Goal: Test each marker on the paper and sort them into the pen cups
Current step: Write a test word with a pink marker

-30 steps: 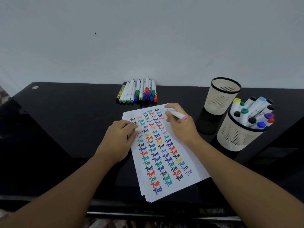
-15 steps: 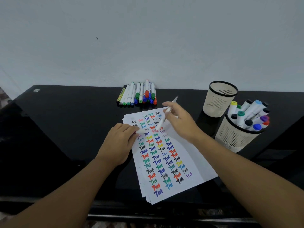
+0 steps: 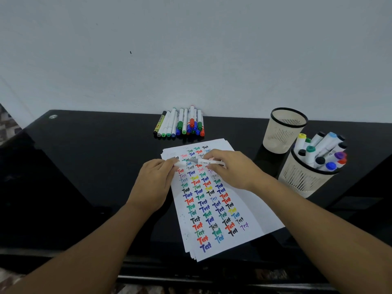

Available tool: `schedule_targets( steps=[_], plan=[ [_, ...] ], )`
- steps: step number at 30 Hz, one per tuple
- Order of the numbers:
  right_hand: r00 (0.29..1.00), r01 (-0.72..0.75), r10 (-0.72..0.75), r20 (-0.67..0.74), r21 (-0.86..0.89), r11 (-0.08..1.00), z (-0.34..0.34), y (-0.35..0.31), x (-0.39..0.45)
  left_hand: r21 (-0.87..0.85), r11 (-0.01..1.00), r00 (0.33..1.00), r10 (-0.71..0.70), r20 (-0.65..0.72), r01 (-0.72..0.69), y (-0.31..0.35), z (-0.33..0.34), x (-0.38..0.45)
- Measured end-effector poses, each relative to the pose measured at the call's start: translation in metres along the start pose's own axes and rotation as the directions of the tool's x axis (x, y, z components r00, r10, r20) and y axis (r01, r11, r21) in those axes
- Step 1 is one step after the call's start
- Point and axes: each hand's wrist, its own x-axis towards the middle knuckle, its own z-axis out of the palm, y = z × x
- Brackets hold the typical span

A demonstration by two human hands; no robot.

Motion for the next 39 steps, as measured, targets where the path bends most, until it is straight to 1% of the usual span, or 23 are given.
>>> schedule_targets(
  steps=[2,7,13,17,20,23,26,29,31,33,36,39],
  plan=[
    [1.000,0.000,0.000,0.000,-0.016,1.000,0.002,0.003,-0.001,0.007,1.000,1.000,0.004,0.003,-0.004,0.000,0.000,0.000],
    [1.000,0.013,-0.013,0.002,0.024,1.000,0.004,0.002,-0.001,0.018,1.000,1.000,0.013,-0.010,-0.013,0.002,-0.001,0.000],
    [0.995,0.097,-0.097,-0.004,0.063,0.993,0.012,-0.008,0.003,0.044,0.995,0.996,0.086,0.007,-0.087,0.001,-0.002,-0.001],
    [0.989,0.145,-0.145,-0.018,-0.002,0.989,0.011,-0.013,0.006,0.037,0.993,0.993,0.112,0.024,-0.113,0.001,-0.003,0.001],
    [0.983,0.183,-0.182,0.022,-0.077,0.980,0.008,-0.019,0.005,0.032,0.991,0.991,0.126,0.055,-0.128,0.002,-0.004,0.001],
    [0.974,0.224,-0.219,0.053,-0.109,0.969,0.009,-0.026,0.006,-0.007,0.995,0.994,0.103,0.038,-0.103,0.003,-0.004,0.001],
    [0.979,0.204,-0.203,0.018,-0.078,0.976,0.013,-0.025,0.005,-0.050,0.998,0.998,0.028,0.051,-0.026,0.004,-0.003,0.004],
    [0.981,0.184,-0.185,-0.053,-0.023,0.983,0.014,-0.019,0.002,-0.050,0.997,0.993,-0.060,0.105,0.066,0.002,0.000,0.008],
    [0.980,0.171,-0.170,-0.101,0.003,0.985,0.011,-0.018,0.000,0.014,0.998,0.986,-0.066,0.155,0.064,0.001,0.001,0.008],
    [0.981,0.156,-0.155,-0.113,-0.002,0.988,0.005,-0.020,0.001,0.053,0.998,0.979,-0.052,0.196,0.042,-0.001,0.004,0.008],
    [0.987,0.120,-0.119,-0.109,0.003,0.993,-0.001,-0.024,0.003,0.049,0.998,0.977,-0.045,0.206,0.036,-0.004,0.007,0.010],
    [0.988,0.105,-0.093,-0.126,0.089,0.990,-0.002,-0.024,0.004,0.037,0.998,0.975,-0.057,0.214,0.050,-0.006,0.007,0.011]
  ],
)
